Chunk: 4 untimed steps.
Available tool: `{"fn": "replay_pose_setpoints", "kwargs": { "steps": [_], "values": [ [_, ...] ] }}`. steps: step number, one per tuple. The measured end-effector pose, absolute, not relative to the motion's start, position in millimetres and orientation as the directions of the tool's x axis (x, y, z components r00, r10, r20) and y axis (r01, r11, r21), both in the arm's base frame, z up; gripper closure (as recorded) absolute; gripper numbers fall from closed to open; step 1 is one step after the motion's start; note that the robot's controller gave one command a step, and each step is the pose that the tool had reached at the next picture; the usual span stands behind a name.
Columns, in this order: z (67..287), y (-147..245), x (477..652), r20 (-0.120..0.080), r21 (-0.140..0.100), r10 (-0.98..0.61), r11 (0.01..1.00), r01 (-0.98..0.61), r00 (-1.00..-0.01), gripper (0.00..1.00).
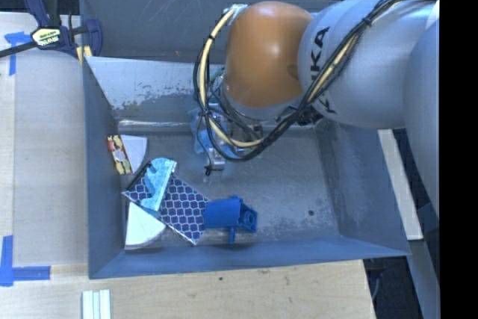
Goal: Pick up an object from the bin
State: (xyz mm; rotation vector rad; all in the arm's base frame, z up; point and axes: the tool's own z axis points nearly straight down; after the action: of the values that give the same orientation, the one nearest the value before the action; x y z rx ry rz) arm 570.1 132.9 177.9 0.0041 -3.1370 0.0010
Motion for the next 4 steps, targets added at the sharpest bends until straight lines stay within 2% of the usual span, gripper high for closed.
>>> {"fn": "replay_pose_setpoints", "kwargs": {
  "steps": [1, 2, 3, 4],
  "values": [
    [183.0, 132.3, 571.5, -0.003, 0.001, 0.0, 1.0, 0.0, -1.0, 0.0],
    [81.5, 103.2, 597.1, 0.003, 0.0, 0.036, 0.999, 0.036, -0.999, 0.0],
    [109.6, 125.6, 614.6, -0.007, 0.0, -0.312, 0.95, -0.312, -0.95, 0.0],
    [114.8, 20.6, 624.9, -0.002, 0.0, -0.058, 0.998, -0.058, -0.998, 0.0]
  ]
}}
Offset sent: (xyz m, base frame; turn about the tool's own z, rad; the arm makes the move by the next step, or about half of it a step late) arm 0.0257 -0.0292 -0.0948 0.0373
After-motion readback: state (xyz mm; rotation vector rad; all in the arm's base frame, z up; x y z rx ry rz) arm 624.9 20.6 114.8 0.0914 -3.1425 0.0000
